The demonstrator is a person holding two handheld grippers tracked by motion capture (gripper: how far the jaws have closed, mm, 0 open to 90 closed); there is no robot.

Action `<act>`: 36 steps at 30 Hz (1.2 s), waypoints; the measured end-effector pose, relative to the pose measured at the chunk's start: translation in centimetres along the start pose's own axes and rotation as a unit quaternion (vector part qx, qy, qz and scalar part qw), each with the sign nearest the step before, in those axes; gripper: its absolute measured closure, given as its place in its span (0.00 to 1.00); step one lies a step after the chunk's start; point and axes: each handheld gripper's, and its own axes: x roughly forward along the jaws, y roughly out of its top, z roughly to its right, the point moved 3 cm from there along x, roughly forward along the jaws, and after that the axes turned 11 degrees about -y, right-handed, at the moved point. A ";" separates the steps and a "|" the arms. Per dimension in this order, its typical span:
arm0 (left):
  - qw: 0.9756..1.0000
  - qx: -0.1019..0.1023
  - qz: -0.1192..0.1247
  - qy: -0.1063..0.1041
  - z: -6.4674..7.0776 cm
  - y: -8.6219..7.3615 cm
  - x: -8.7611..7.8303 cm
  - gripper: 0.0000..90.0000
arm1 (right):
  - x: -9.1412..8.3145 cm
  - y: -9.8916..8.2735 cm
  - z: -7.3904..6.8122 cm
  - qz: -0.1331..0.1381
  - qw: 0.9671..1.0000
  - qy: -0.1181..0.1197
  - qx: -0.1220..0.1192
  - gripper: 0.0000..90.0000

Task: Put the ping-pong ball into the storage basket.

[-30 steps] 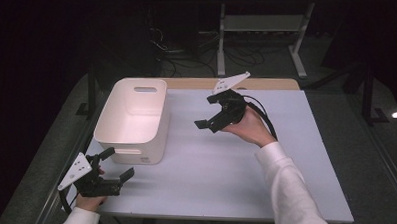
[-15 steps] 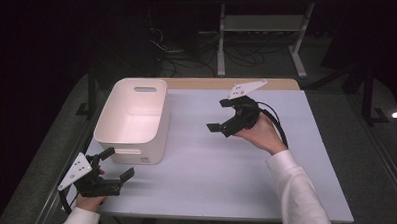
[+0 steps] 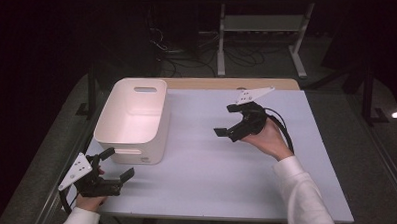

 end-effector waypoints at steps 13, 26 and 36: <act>1.000 0.000 0.001 0.000 0.0 0.0 0.0 0.00 | -0.9 -1.3 0.1 0.007 1.000 -0.008 0.013 0.00; 1.000 -0.002 0.000 0.003 0.1 0.0 0.0 0.00 | -2.2 -2.7 0.5 0.021 0.999 -0.018 0.020 0.00; 1.000 0.001 -0.005 0.003 0.0 -0.1 -0.1 0.00 | -3.2 -4.0 0.9 0.032 0.999 -0.028 0.033 0.00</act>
